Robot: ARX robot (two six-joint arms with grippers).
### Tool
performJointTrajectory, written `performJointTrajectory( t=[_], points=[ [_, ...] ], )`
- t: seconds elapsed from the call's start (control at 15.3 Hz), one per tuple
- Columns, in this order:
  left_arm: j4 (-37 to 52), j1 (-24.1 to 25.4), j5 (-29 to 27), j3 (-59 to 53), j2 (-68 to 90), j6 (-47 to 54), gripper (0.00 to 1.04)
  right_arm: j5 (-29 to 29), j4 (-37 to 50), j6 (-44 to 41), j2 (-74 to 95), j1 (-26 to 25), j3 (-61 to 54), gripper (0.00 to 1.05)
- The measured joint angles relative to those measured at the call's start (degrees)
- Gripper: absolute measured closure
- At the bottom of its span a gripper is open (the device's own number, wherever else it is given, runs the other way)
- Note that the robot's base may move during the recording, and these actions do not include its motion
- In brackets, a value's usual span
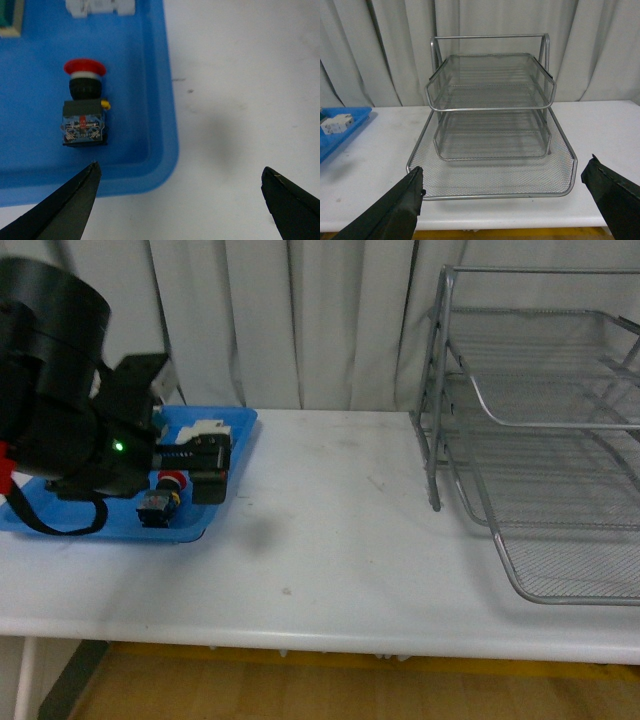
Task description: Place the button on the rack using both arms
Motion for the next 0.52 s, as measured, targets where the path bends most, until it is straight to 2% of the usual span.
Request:
performJointTrajectory(
  t=[0.26, 0.52],
  points=[
    [-5.1, 2.2, -3.1, 12.4, 11.3, 2.9, 0.07, 0.0, 0.0, 0.0, 0.0, 0.0, 0.0, 0.06],
    [-4.9, 4.3, -5.7, 17.1, 14.4, 6.0, 0.07, 0.0, 0.0, 0.0, 0.0, 0.0, 0.0, 0.06]
  ],
)
